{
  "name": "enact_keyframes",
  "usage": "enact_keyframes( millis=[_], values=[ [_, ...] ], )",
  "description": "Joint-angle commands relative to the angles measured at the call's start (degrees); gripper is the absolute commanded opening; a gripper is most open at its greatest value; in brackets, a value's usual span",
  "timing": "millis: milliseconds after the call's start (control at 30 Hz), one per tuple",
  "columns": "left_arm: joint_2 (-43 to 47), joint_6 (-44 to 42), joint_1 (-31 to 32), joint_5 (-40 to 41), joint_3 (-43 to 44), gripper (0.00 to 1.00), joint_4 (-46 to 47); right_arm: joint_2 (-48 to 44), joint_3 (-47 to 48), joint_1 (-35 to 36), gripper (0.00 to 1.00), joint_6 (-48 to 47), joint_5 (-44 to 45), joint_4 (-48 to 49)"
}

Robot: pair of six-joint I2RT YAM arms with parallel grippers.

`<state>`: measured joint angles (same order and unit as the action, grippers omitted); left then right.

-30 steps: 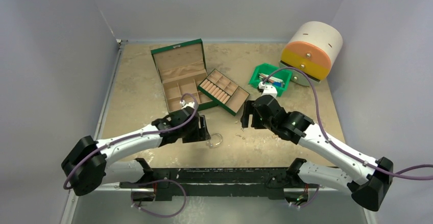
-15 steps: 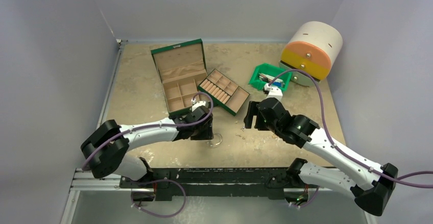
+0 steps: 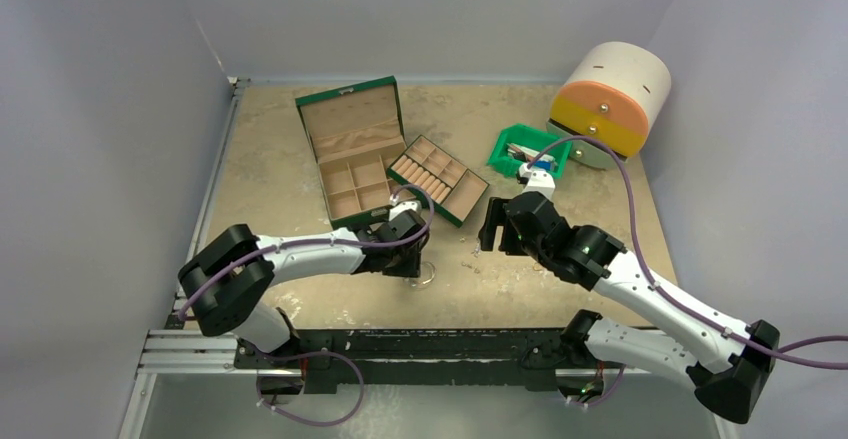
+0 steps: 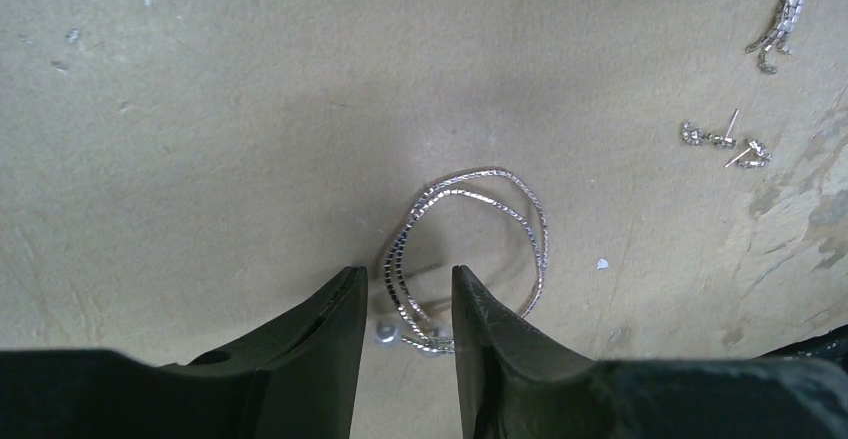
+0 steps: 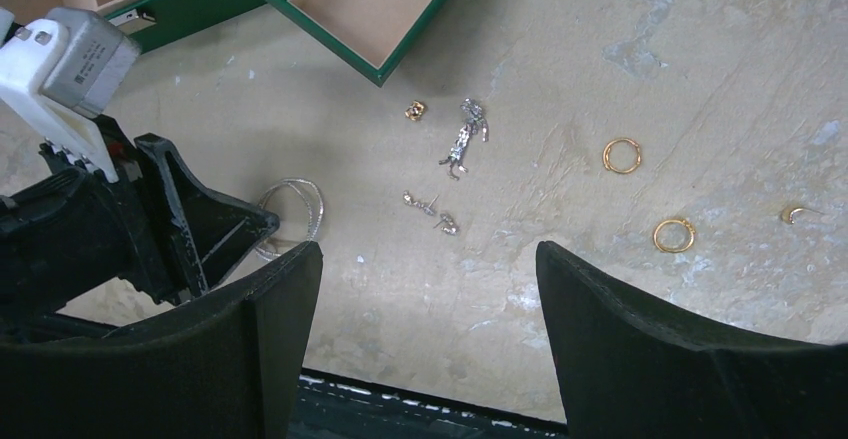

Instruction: Organize the mixed jewelry

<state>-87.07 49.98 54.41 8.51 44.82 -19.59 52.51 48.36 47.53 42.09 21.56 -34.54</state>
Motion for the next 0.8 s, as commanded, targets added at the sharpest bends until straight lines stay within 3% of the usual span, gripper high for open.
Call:
enact_keyframes(
  millis=[0,433,700,767],
  values=[
    [-2.07,-1.4,2.0,2.04,3.16,0.36,-0.97,0.3,0.38,0.2,0.81,0.93,1.73,-0.59],
    [-7.28,-1.51,5.79,8.82,7.9,0.22,-8.62,-0.3,0.18,0.12,0.81,1.12,1.99,-1.19],
    [-6.8,-0.92,6.67,10.68,8.09,0.08,-10.01,-0.13,0.24,0.17,0.81,1.03,1.73,-0.7],
    [-6.27,-0.96,6.75,10.93,8.2,0.0,-10.14,-0.04,0.41,0.15,0.81,0.98,1.67,-0.7]
  ],
)
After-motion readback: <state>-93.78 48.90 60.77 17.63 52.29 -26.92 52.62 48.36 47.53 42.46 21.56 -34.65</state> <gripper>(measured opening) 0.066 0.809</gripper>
